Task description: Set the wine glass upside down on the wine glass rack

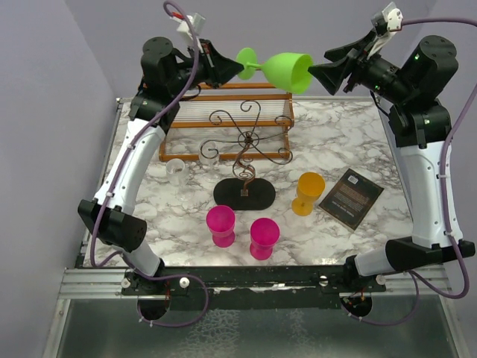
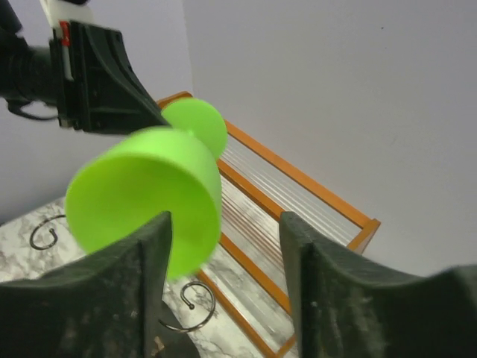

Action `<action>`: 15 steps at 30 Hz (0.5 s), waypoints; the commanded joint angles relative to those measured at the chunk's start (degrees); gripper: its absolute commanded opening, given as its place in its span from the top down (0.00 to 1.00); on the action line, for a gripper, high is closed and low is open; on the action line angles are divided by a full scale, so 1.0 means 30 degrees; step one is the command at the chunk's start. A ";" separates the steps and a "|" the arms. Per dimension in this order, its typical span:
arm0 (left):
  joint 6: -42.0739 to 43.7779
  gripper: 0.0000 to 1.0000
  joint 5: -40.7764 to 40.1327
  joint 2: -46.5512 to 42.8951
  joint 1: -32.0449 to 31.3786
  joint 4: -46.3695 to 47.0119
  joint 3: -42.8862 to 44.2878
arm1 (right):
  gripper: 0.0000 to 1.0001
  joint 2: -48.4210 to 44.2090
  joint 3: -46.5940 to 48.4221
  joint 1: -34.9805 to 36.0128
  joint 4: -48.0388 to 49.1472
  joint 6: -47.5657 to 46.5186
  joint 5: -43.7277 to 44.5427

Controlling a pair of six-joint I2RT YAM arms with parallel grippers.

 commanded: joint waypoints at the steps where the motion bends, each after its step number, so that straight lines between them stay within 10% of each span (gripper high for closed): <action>1: 0.0873 1.00 -0.0023 -0.2128 0.2832 0.0582 -0.0014 | 0.34 -0.0683 0.0147 0.0093 -0.1255 -0.1286 0.1399; 15: 1.6644 1.00 -0.9072 -0.6061 0.5916 -0.6827 0.2810 | 0.17 -0.1176 -0.0586 0.0090 -0.4098 -0.4601 0.2008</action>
